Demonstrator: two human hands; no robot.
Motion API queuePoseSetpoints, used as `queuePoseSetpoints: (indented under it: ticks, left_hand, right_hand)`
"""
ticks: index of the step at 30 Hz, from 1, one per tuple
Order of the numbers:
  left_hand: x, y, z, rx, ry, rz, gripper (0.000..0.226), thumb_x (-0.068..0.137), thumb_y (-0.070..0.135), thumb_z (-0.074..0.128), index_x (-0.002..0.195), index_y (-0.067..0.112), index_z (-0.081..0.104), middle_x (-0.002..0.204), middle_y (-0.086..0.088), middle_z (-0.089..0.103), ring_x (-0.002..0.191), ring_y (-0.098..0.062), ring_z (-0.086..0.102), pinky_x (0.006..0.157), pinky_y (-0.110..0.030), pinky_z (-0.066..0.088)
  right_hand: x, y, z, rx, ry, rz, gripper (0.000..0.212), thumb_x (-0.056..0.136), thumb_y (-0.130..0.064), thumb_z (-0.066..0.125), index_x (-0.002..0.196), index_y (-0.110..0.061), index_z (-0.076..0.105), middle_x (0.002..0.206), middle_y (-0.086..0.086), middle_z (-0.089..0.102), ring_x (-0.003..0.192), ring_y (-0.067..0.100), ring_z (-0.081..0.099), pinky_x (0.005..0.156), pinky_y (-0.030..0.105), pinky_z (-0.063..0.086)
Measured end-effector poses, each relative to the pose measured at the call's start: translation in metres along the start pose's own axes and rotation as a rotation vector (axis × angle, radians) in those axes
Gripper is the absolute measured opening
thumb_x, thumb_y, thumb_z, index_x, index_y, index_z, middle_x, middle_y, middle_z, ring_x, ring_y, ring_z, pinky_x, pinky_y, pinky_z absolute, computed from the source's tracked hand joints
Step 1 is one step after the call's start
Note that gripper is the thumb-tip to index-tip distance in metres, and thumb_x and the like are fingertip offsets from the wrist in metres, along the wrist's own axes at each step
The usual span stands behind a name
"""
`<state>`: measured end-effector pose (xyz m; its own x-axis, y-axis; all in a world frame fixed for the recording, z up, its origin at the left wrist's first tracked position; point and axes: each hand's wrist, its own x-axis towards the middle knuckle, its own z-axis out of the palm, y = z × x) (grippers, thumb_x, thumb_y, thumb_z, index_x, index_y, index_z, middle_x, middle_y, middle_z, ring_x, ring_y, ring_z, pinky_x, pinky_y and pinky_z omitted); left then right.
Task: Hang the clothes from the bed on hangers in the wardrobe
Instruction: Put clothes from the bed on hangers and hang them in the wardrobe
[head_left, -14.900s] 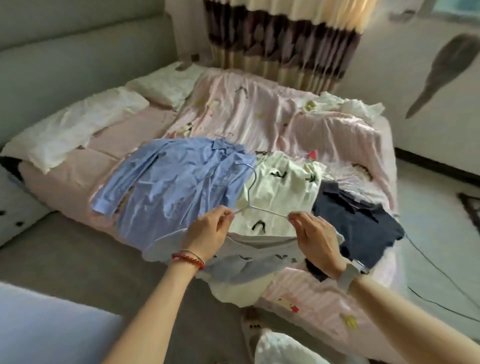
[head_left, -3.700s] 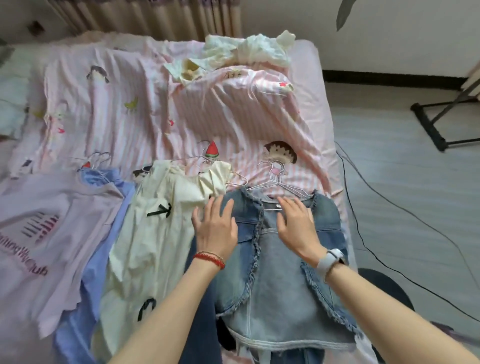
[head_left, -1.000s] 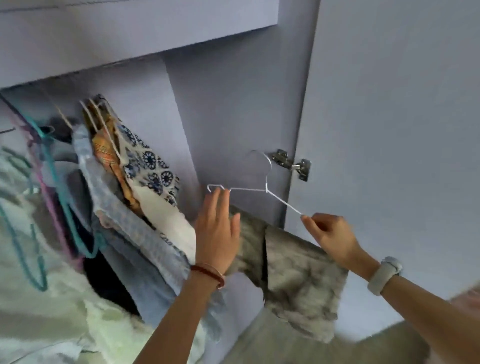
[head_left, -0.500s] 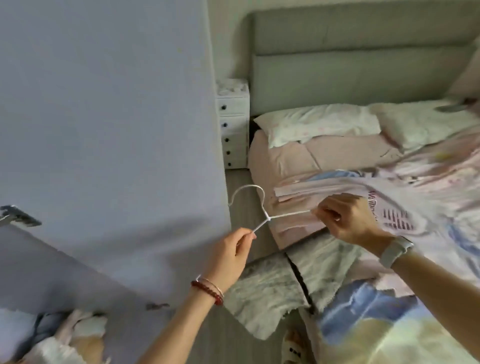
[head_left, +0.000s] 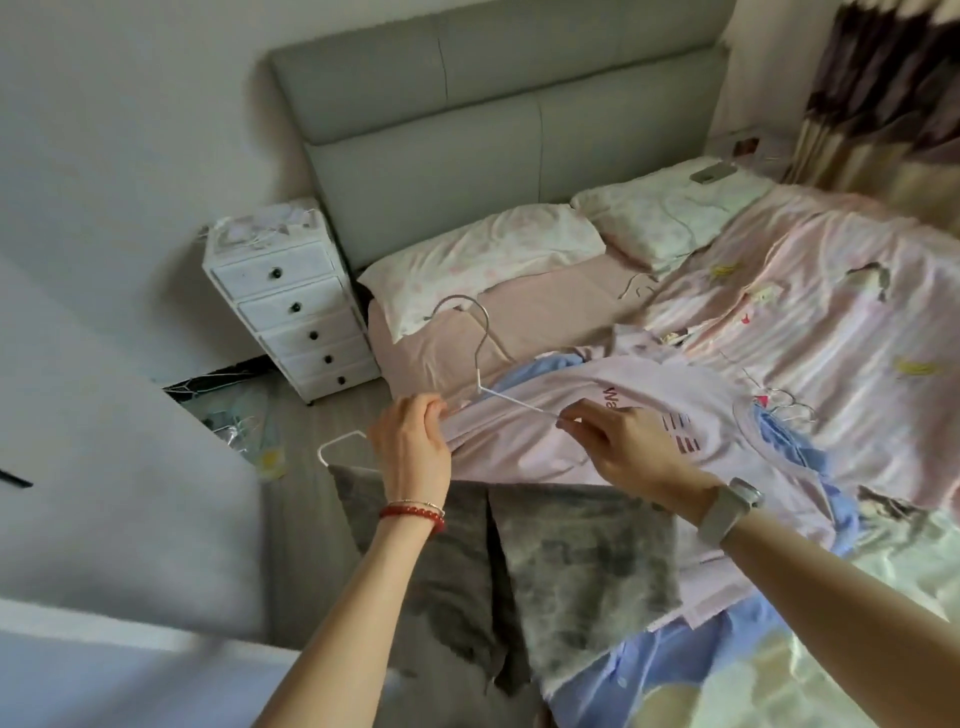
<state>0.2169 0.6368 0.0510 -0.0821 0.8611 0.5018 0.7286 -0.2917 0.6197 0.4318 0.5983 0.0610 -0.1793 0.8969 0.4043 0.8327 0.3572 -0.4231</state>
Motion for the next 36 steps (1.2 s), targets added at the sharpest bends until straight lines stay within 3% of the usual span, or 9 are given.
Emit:
queuePoseSetpoints:
  ticks: [8, 10, 12, 14, 17, 21, 26, 31, 36]
  left_hand:
    - [0.105, -0.034, 0.002, 0.000, 0.210, -0.068, 0.031, 0.087, 0.024, 0.042, 0.084, 0.010, 0.069, 0.085, -0.009, 0.066, 0.085, -0.032, 0.058, 0.083, -0.060, 0.041]
    - [0.141, -0.035, 0.002, 0.015, 0.258, -0.032, 0.030, 0.088, 0.027, 0.042, 0.088, 0.014, 0.069, 0.091, -0.008, 0.065, 0.094, -0.029, 0.056, 0.087, -0.062, 0.037]
    - [0.177, -0.031, 0.005, 0.073, 0.316, 0.014, 0.028, 0.087, 0.029, 0.046, 0.093, 0.017, 0.070, 0.103, -0.008, 0.063, 0.108, -0.023, 0.048, 0.094, -0.063, 0.031]
    - [0.212, -0.020, 0.011, 0.094, 0.311, 0.000, 0.033, 0.086, 0.029, 0.049, 0.111, 0.018, 0.066, 0.127, -0.010, 0.054, 0.128, -0.026, 0.036, 0.102, -0.062, 0.019]
    - [0.253, 0.002, 0.025, 0.097, 0.171, -0.013, 0.055, 0.083, 0.034, 0.044, 0.137, 0.023, 0.042, 0.151, -0.010, 0.025, 0.140, -0.033, 0.015, 0.108, -0.057, 0.007]
    - [0.295, 0.026, 0.064, 0.162, -0.004, 0.060, 0.065, 0.092, 0.030, 0.047, 0.146, 0.031, 0.012, 0.156, -0.006, -0.001, 0.143, -0.025, -0.003, 0.111, -0.052, 0.000]
    - [0.324, 0.032, 0.159, 0.219, -0.255, 0.083, 0.061, 0.095, 0.030, 0.042, 0.147, 0.031, 0.011, 0.156, -0.003, -0.004, 0.142, -0.025, -0.006, 0.111, -0.052, 0.000]
    - [0.314, -0.005, 0.284, 0.344, -0.546, 0.027, 0.060, 0.096, 0.029, 0.039, 0.147, 0.031, 0.007, 0.156, -0.002, -0.004, 0.142, -0.025, -0.003, 0.111, -0.053, 0.006]
    - [0.260, -0.064, 0.387, 0.406, -0.832, -0.053, 0.059, 0.096, 0.032, 0.037, 0.147, 0.031, 0.006, 0.156, -0.002, -0.004, 0.142, -0.026, 0.000, 0.111, -0.053, 0.009]
  right_hand:
    - [0.102, -0.024, 0.035, 0.201, 0.150, 0.064, 0.023, 0.088, -0.023, 0.048, 0.091, -0.010, 0.066, 0.072, 0.006, 0.070, 0.056, 0.028, 0.063, 0.049, 0.037, 0.050]
    - [0.131, -0.028, 0.037, 0.304, 0.196, 0.101, 0.026, 0.089, -0.025, 0.047, 0.094, -0.008, 0.066, 0.078, 0.003, 0.070, 0.060, 0.024, 0.063, 0.055, 0.034, 0.050]
    - [0.158, -0.030, 0.036, 0.417, 0.233, 0.140, 0.019, 0.092, -0.020, 0.051, 0.095, -0.007, 0.065, 0.075, -0.010, 0.064, 0.057, 0.007, 0.057, 0.056, 0.020, 0.045]
    - [0.185, -0.027, 0.033, 0.502, 0.271, 0.198, 0.013, 0.092, -0.015, 0.052, 0.093, -0.010, 0.063, 0.068, -0.021, 0.054, 0.054, 0.001, 0.052, 0.054, 0.011, 0.038]
    - [0.225, -0.012, 0.022, 0.520, 0.398, 0.257, 0.015, 0.091, -0.017, 0.052, 0.090, -0.008, 0.064, 0.060, -0.017, 0.052, 0.056, 0.004, 0.051, 0.054, 0.020, 0.039]
    - [0.275, 0.031, 0.008, 0.576, 0.490, 0.321, 0.015, 0.093, -0.017, 0.050, 0.089, -0.009, 0.062, 0.056, -0.007, 0.049, 0.050, 0.003, 0.046, 0.049, 0.013, 0.034]
    - [0.317, 0.142, 0.026, 0.643, 0.518, 0.534, 0.017, 0.095, -0.016, 0.046, 0.097, -0.008, 0.061, 0.059, -0.002, 0.049, 0.044, 0.002, 0.042, 0.047, 0.016, 0.034]
    - [0.329, 0.283, 0.081, 0.435, 0.424, 0.706, 0.026, 0.095, -0.019, 0.044, 0.111, -0.004, 0.059, 0.094, 0.007, 0.062, 0.083, 0.021, 0.057, 0.073, 0.028, 0.041]
    - [0.304, 0.414, 0.144, 0.168, 0.275, 0.830, 0.023, 0.094, -0.012, 0.042, 0.108, -0.005, 0.059, 0.099, 0.021, 0.065, 0.088, 0.042, 0.059, 0.071, 0.042, 0.046]
